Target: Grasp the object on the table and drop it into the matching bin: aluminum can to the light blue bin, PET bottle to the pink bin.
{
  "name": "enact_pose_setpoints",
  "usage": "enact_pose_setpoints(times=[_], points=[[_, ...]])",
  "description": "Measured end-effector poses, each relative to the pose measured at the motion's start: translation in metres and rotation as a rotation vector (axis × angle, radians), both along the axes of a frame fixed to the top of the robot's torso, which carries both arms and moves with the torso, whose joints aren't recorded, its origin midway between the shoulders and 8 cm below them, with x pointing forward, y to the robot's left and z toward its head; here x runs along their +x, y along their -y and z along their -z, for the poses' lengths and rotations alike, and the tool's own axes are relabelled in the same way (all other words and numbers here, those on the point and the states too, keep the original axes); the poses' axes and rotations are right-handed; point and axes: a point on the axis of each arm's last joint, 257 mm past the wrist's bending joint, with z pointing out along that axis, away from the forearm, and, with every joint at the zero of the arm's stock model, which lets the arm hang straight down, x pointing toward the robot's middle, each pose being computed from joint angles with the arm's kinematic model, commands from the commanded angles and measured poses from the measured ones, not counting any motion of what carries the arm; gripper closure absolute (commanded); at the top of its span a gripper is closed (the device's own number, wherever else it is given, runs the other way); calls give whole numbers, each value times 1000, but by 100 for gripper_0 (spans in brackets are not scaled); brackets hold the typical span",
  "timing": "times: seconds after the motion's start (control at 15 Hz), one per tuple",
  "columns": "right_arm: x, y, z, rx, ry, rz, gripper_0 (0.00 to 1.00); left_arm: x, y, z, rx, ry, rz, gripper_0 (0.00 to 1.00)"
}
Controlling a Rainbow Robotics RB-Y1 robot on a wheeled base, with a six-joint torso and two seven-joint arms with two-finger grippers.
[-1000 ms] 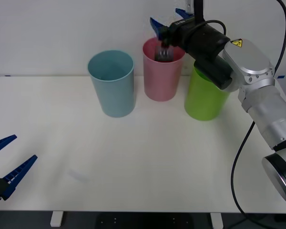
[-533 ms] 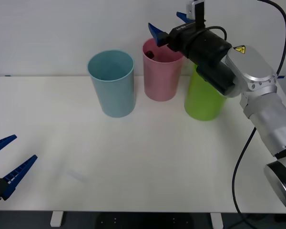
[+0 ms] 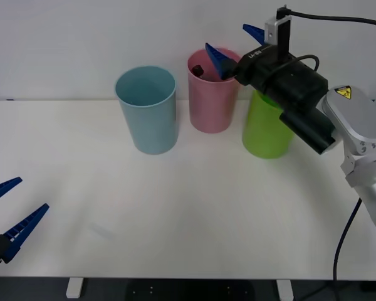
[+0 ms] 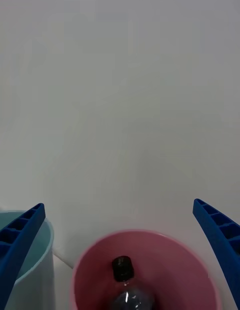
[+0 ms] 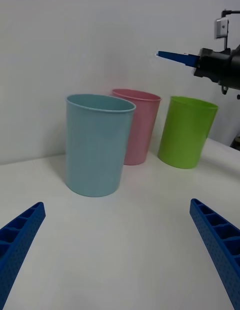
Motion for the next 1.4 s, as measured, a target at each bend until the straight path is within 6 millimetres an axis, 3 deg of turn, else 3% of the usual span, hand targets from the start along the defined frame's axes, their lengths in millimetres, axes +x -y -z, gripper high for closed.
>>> enact_pose_setpoints(times=[0.6, 0.8, 1.4], points=[[-87, 46, 25, -30, 24, -64, 0, 0, 0, 0, 0, 0, 0, 0], [-107, 63, 39, -64, 21, -94, 0, 0, 0, 0, 0, 0, 0, 0], [-175, 144, 95, -209, -3, -129, 0, 0, 0, 0, 0, 0, 0, 0]])
